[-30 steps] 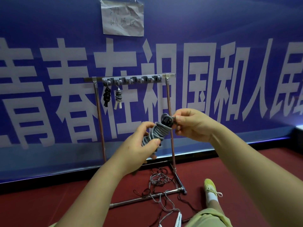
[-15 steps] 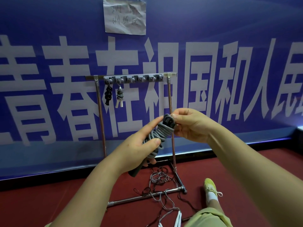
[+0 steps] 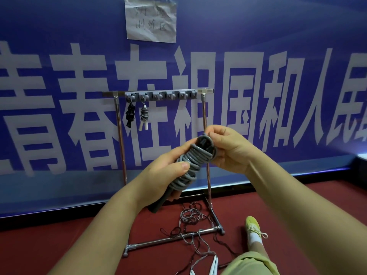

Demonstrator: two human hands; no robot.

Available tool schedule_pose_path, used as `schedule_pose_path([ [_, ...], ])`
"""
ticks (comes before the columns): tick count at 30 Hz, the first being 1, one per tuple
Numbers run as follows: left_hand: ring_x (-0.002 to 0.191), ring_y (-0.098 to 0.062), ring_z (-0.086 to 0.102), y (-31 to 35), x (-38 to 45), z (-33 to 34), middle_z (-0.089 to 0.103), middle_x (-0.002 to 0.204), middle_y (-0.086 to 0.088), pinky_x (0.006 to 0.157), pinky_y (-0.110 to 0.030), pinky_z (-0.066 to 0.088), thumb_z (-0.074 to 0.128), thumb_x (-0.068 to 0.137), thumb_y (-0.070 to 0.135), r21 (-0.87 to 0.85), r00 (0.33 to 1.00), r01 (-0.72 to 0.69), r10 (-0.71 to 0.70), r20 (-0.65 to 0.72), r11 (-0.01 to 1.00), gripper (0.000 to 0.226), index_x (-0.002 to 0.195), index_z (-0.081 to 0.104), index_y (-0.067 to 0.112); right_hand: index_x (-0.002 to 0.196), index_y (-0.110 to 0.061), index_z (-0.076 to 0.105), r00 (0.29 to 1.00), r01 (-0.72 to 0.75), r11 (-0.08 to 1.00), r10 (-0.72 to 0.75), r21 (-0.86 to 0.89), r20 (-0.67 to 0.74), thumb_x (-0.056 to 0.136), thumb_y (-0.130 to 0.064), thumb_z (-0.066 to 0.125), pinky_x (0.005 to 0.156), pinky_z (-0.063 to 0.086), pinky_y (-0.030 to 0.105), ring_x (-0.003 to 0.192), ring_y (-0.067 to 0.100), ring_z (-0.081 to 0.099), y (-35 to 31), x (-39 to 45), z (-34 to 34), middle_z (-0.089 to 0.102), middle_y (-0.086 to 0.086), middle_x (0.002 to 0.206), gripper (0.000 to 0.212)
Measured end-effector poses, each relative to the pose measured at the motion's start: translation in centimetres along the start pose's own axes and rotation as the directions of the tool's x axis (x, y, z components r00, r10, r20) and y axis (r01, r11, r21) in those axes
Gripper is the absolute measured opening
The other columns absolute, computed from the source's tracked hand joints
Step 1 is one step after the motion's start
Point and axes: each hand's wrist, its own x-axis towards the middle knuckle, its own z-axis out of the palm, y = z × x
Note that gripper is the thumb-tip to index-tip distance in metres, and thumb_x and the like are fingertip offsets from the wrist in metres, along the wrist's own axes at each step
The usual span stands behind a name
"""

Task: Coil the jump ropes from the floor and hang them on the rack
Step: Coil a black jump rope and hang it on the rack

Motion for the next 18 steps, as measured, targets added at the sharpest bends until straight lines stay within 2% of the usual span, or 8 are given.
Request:
schedule_pose_path([
  [3, 0.053, -0.013, 0.052, 0.1, -0.2, -0.3, 0.059, 0.076, -0.009, 0.046, -0.025, 0.043, 0.051, 0.074, 0.042, -0.031, 1.000, -0.003, 0.003, -0.005, 1.000, 0.058, 0.132, 0.046, 0.050, 0.064, -0.013, 0.061, 0.997, 0.009, 0.998, -0.004, 0.055, -0.081, 0.049, -0.035, 0.092, 0.033, 0.036, 0.014, 0.038, 0.002, 0.039, 0.4, 0.2, 0.6, 0.046, -0.002, 0.053, 0.042],
  [5, 0.051, -0.014, 0.052, 0.0, -0.3, -0.4, 0.059, 0.076, -0.011, 0.045, -0.026, 0.043, 0.052, 0.072, 0.043, -0.060, 1.000, 0.023, -0.023, -0.008, 0.998, 0.060, 0.132, 0.046, 0.047, 0.066, -0.015, 0.060, 0.993, 0.011, 0.998, -0.003, 0.068, -0.121, 0.051, -0.035, 0.090, 0.032, 0.034, 0.013, 0.038, 0.002, 0.037, 0.6, 0.3, 1.1, 0.045, -0.003, 0.054, 0.039],
  [8, 0.046, -0.016, 0.052, -0.6, -0.4, -0.1, 0.058, 0.075, -0.015, 0.042, -0.026, 0.042, 0.053, 0.071, 0.042, -0.182, 1.000, 0.024, -0.024, 0.000, 0.983, 0.057, 0.128, 0.053, 0.034, 0.074, -0.014, 0.052, 0.985, 0.016, 0.998, -0.004, 0.067, -0.174, 0.061, -0.030, 0.076, 0.031, 0.031, 0.011, 0.038, 0.002, 0.036, 0.6, 0.0, 1.9, 0.047, -0.006, 0.054, 0.031],
  [10, 0.044, -0.018, 0.051, -1.2, -0.3, 0.1, 0.055, 0.076, -0.021, 0.040, -0.024, 0.042, 0.054, 0.073, 0.041, -0.261, 1.000, 0.002, -0.004, -0.007, 0.965, 0.050, 0.121, 0.060, 0.030, 0.078, -0.013, 0.050, 0.985, 0.020, 0.999, -0.011, 0.050, -0.174, 0.073, -0.030, 0.066, 0.034, 0.035, 0.011, 0.040, 0.002, 0.039, 0.4, -0.4, 2.1, 0.048, -0.007, 0.053, 0.025],
  [12, 0.043, -0.019, 0.050, -1.6, -0.2, 0.1, 0.053, 0.077, -0.022, 0.040, -0.024, 0.041, 0.054, 0.073, 0.041, -0.285, 1.000, 0.006, -0.014, -0.027, 0.958, 0.050, 0.121, 0.061, 0.029, 0.082, -0.011, 0.055, 0.988, 0.010, 1.000, -0.006, 0.029, -0.153, 0.084, -0.035, 0.059, 0.044, 0.041, 0.015, 0.046, 0.002, 0.043, 0.2, -0.6, 1.7, 0.050, -0.005, 0.060, 0.024],
  [14, 0.046, -0.019, 0.050, -1.8, -0.2, 0.1, 0.054, 0.077, -0.021, 0.040, -0.025, 0.041, 0.054, 0.075, 0.038, -0.227, 0.998, 0.036, -0.046, -0.037, 0.973, 0.051, 0.125, 0.058, 0.029, 0.082, -0.014, 0.058, 0.985, -0.038, 0.995, 0.021, -0.094, -0.171, 0.084, -0.042, 0.061, 0.056, 0.040, 0.023, 0.054, 0.006, 0.044, -0.1, -0.7, 1.2, 0.050, -0.003, 0.068, 0.028],
  [18, 0.051, -0.016, 0.052, -2.5, 0.2, -0.2, 0.061, 0.075, -0.008, 0.043, -0.027, 0.041, 0.051, 0.080, 0.034, -0.093, 0.986, 0.133, -0.141, -0.092, 0.987, 0.054, 0.133, 0.049, 0.032, 0.082, -0.016, 0.059, 0.954, -0.190, 0.861, 0.049, -0.472, -0.295, 0.086, -0.031, 0.066, 0.059, 0.040, 0.024, 0.061, 0.009, 0.049, -0.8, -0.1, 0.6, 0.058, -0.004, 0.072, 0.017],
])
